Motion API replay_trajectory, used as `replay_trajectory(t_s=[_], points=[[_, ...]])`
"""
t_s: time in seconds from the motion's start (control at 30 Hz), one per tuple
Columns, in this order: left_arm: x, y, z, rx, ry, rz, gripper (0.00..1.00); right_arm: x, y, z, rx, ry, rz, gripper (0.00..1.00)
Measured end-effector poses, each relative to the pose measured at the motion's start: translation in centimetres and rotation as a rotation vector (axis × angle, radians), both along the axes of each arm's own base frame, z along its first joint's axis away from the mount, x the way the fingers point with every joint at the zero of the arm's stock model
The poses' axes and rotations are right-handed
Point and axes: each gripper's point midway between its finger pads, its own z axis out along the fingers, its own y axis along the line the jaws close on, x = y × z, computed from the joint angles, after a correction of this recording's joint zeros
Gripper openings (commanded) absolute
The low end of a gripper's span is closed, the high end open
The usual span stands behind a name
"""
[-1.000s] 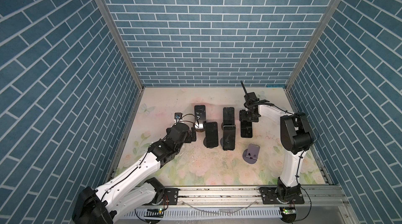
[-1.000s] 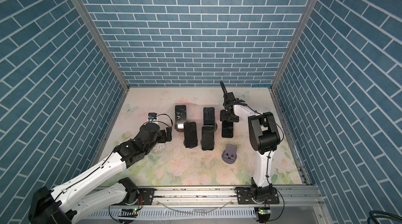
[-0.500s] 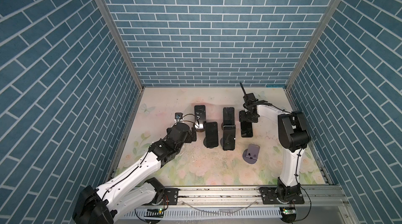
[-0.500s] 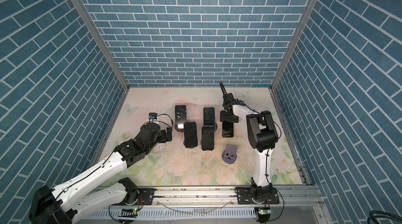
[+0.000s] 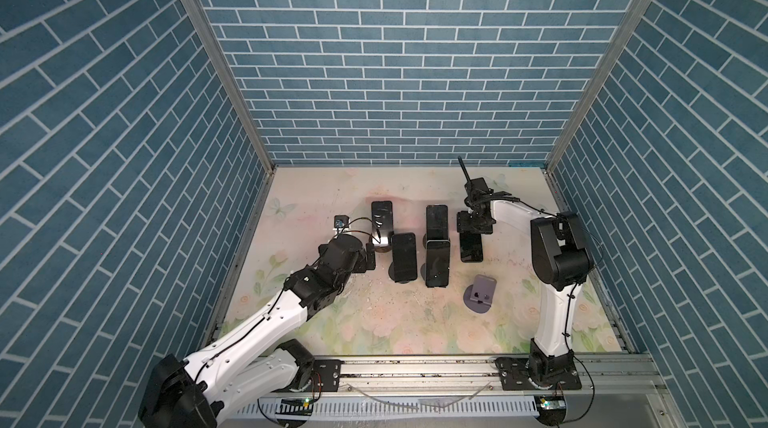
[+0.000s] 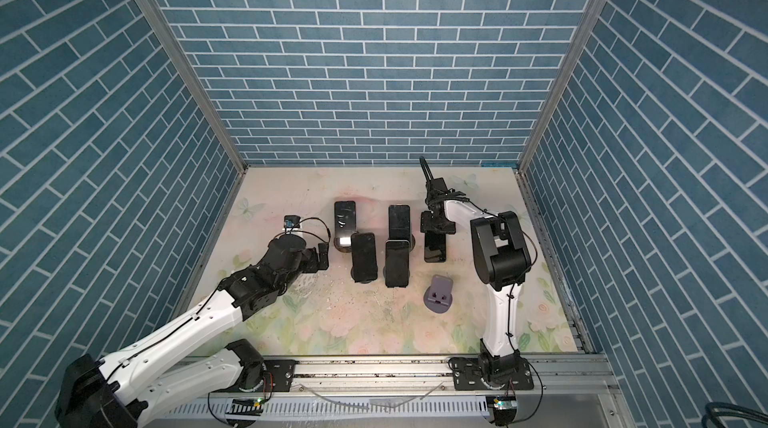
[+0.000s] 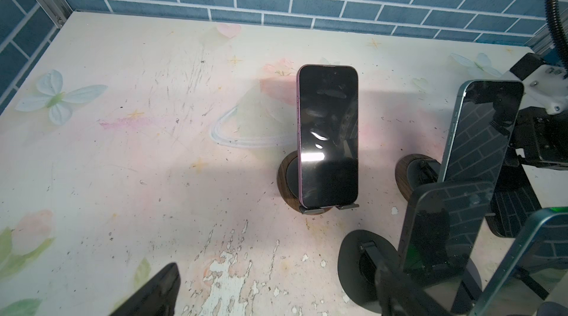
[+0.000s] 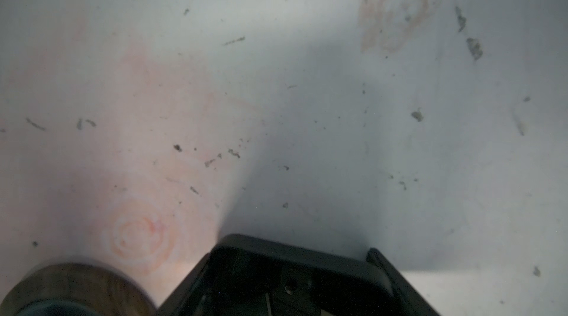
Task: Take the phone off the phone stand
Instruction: 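Lower the held black phone flat onto the table with the right gripper, then open the right gripper and raise it off the black phone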
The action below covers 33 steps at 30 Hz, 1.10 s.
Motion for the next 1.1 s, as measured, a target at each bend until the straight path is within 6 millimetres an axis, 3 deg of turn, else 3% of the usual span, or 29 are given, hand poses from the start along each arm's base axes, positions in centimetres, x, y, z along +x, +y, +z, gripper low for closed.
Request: replay_trajectory(t_s=[0.47,1.1], points=[[-0.08,0.06,0.08,-0.001,-0.001,-0.001,1.00,0.11,-0.01,0.02,-0.001,0.004,-0.009,0.78],[-0.16,0.13,0.36,-0.002,-0.008,-0.003,1.00,0.32,-0.04,0.07,-0.003,0.010,-0.029,0.78]])
